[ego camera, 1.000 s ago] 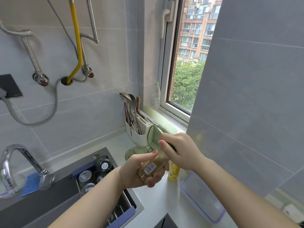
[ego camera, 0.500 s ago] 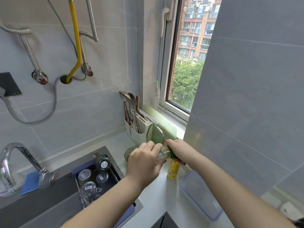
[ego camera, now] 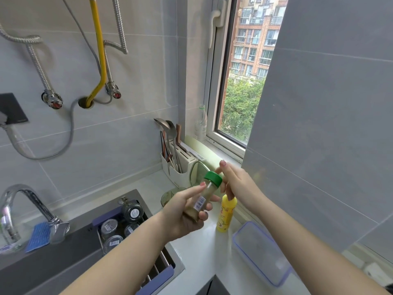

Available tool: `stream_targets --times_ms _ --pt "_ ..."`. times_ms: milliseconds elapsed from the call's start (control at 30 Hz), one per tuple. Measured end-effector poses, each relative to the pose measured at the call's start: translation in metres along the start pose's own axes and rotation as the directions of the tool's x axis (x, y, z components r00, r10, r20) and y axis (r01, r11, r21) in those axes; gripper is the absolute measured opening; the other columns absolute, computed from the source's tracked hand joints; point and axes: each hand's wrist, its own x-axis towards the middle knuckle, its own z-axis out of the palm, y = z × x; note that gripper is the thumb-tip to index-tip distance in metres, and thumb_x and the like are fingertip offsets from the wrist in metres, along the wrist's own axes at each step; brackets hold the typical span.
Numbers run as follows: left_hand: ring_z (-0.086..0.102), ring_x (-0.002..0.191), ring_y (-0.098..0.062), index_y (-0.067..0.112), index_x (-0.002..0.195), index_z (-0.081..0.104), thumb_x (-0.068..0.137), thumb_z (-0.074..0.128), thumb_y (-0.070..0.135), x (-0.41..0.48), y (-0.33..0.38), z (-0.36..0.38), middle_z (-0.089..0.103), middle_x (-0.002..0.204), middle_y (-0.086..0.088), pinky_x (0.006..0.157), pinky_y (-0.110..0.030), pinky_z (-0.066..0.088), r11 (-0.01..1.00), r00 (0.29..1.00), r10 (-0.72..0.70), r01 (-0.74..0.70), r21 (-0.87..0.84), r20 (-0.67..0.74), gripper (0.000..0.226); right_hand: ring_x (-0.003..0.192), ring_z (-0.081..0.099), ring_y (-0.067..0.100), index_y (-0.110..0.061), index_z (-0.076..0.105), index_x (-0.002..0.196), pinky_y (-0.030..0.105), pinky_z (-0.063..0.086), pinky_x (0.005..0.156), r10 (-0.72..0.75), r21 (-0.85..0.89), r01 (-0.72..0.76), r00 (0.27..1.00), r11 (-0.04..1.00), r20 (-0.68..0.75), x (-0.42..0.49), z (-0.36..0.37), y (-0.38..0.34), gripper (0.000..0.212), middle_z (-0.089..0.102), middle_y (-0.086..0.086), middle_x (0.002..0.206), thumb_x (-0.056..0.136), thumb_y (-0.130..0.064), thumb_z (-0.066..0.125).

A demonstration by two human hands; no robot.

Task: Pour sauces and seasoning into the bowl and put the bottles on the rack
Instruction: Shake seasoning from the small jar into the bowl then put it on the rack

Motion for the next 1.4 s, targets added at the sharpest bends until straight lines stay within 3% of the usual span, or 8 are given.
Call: stream_targets --times_ms 267,400,533,700,833,1033,1233,1400 --pt "0.057 0.047 -0.015 -0.009 0.110 0.055 0.092 0.061 0.037 0.002 0.010 -0.017 0.055 0.068 -0.009 0.044 -0.018 0.043 0.926 0.841 -0.111 0.281 -0.252 0.530 0.050 0.056 0.047 0.006 -0.010 0.065 0.091 0.024 0.040 0.054 -0.391 -0.131 0.390 0.920 0.911 0.020 -0.003 0.004 -0.013 0.044 0.054 -0.006 0.065 0.094 -0.046 0.039" --pt "0.058 0.045 -0.008 -0.006 0.108 0.057 0.092 0.057 0.044 0.006 0.009 -0.021 0.058 0.064 -0.005 0.042 -0.015 0.040 0.945 0.799 -0.152 0.289 -0.151 0.582 0.052 0.052 0.039 0.007 -0.029 0.048 0.068 0.023 0.033 0.052 -0.436 -0.199 0.442 0.897 0.875 0.075 -0.004 0.007 -0.016 0.031 0.042 -0.010 0.057 0.095 -0.041 0.041" --pt "0.058 0.044 -0.010 -0.005 0.106 0.055 0.093 0.057 0.043 0.008 0.009 -0.023 0.057 0.063 -0.006 0.042 -0.016 0.041 0.932 0.776 -0.178 0.331 -0.149 0.606 0.050 0.049 0.030 0.010 -0.015 0.041 0.064 0.034 0.030 0.048 -0.439 -0.240 0.445 0.895 0.863 0.081 -0.002 0.008 -0.012 0.041 0.034 -0.006 0.053 0.096 -0.039 0.038" --pt "0.051 0.043 -0.008 -0.001 0.097 0.063 0.089 0.057 0.047 -0.001 0.017 -0.010 0.054 0.062 -0.004 0.041 -0.015 0.044 0.983 0.908 -0.180 0.180 0.035 0.377 0.049 0.047 0.031 0.014 -0.011 0.040 0.062 0.045 0.033 0.049 -0.417 -0.293 0.411 0.908 0.863 0.045 0.003 0.005 -0.002 0.044 0.036 0.003 0.051 0.097 -0.037 0.034" --pt "0.049 0.048 -0.010 0.009 0.091 0.068 0.091 0.054 0.049 -0.009 0.016 0.013 0.055 0.064 -0.003 0.048 -0.017 0.040 0.925 0.996 0.047 -0.072 0.374 0.075 0.043 0.046 0.038 0.019 -0.020 0.036 0.058 0.044 0.036 0.050 -0.342 -0.262 0.335 0.940 0.905 0.022 0.008 0.001 0.005 0.042 0.042 0.004 0.049 0.096 -0.036 0.033" --pt "0.062 0.055 -0.016 0.013 0.079 0.064 0.083 0.068 0.048 0.002 0.002 0.022 0.067 0.066 -0.007 0.050 -0.029 0.051 0.445 0.805 0.591 -0.278 0.851 -0.047 0.036 0.052 0.033 0.013 -0.011 0.036 0.059 0.036 0.029 0.053 -0.234 -0.323 0.226 0.972 0.919 0.014 0.011 -0.004 0.016 0.045 0.038 -0.001 0.052 0.092 -0.042 0.034" --pt "0.058 0.065 -0.018 0.022 0.098 0.064 0.081 0.062 0.052 0.020 -0.023 0.013 0.059 0.073 0.005 0.049 -0.027 0.040 -0.382 0.420 0.853 0.097 0.919 0.310 0.034 0.054 0.031 0.016 -0.019 0.030 0.055 0.034 0.028 0.056 -0.095 -0.292 0.086 0.995 0.953 -0.017 0.008 -0.005 0.023 0.044 0.034 -0.005 0.052 0.095 -0.034 0.038" --pt "0.056 0.063 -0.022 0.017 0.106 0.068 0.082 0.066 0.043 0.033 -0.037 0.008 0.059 0.074 0.001 0.051 -0.031 0.046 -0.538 0.283 0.833 0.218 0.814 0.475 0.035 0.048 0.031 0.017 -0.014 0.039 0.064 0.029 0.027 0.054 0.180 -0.181 -0.167 0.982 0.969 0.059 0.009 -0.007 0.029 0.039 0.036 0.005 0.060 0.098 -0.034 0.039"
